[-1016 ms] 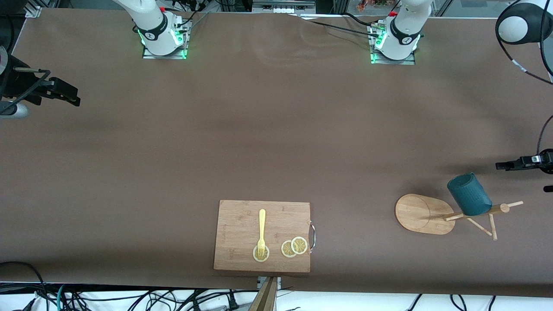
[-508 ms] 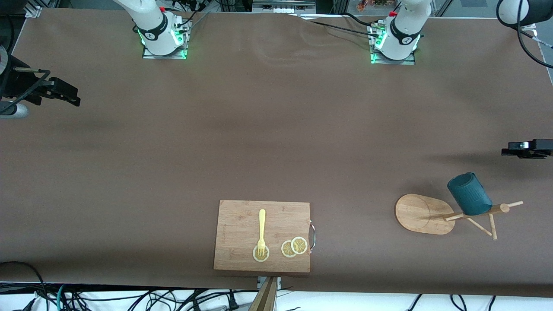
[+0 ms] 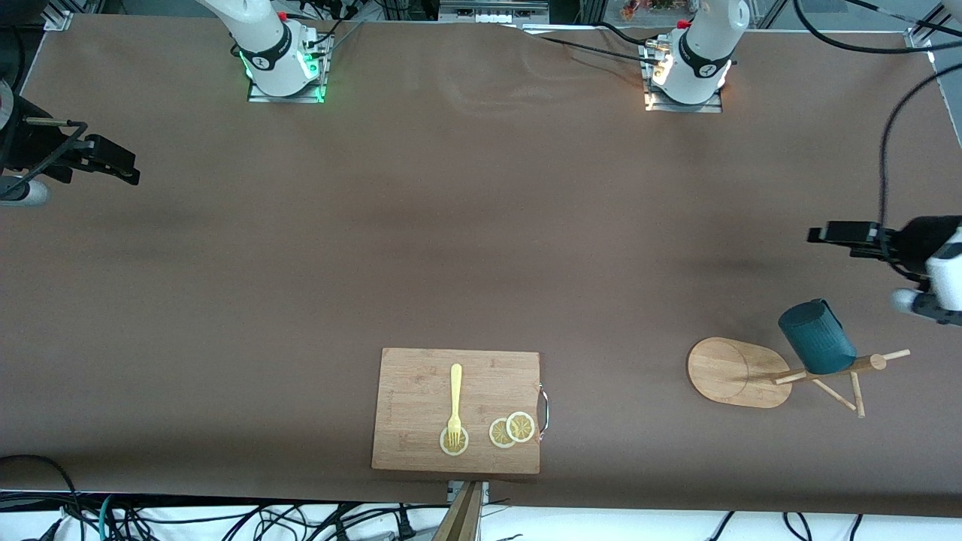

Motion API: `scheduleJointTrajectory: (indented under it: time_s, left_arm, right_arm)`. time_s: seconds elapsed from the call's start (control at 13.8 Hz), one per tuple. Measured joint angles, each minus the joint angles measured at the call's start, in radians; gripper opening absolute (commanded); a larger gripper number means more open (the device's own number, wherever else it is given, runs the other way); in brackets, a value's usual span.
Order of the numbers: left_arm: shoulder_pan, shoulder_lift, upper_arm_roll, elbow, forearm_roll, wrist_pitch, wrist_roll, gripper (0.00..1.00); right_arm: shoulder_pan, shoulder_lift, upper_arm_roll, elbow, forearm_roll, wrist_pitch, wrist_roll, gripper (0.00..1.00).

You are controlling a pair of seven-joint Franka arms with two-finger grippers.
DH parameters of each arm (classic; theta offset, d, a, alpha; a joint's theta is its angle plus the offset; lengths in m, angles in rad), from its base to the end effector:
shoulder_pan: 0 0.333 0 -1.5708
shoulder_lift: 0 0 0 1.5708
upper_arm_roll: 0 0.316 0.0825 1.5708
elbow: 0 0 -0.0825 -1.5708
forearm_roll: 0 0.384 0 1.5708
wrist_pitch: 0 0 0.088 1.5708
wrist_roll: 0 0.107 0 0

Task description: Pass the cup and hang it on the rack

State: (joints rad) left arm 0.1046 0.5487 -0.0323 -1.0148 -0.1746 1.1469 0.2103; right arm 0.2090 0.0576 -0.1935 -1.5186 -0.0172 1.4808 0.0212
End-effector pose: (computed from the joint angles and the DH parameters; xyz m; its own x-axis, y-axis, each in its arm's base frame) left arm 0.6553 0.0303 0.5140 0.9131 -0.2117 -0.3485 -0.1190 -0.9558 0.2689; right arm 0.5620 0.0100 0.6099 0.9956 -0.0080 -0.0935 -0.0052 -0.9995 0.0302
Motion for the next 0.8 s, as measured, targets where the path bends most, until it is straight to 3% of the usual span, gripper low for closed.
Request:
scheduleJointTrajectory:
  time_s: [0.22, 0.36, 0.65, 0.8]
  left_arm:
    - [-0.167, -0.035, -0.002, 0.0, 0.198, 0.007, -0.079, 1.0]
    - [-0.25, -0.068, -0.002, 0.0, 0.263, 0.007, -0.114, 1.0]
    - [-0.256, -0.101, 0.019, -0.009, 0.266, 0.075, -0.118, 1.0]
    - [-0.233, -0.139, 0.027, -0.104, 0.237, 0.212, -0.118, 1.0]
  right_arm:
    - [0.0, 0.0, 0.0, 0.0, 0.0, 0.0, 0.0, 1.0]
    - [0.0, 0.0, 0.0, 0.0, 0.0, 0.0, 0.0, 1.0]
    - [0.0, 0.0, 0.0, 0.0, 0.0, 0.0, 0.0, 1.0]
    - [0.0, 0.0, 0.0, 0.0, 0.0, 0.0, 0.0, 1.0]
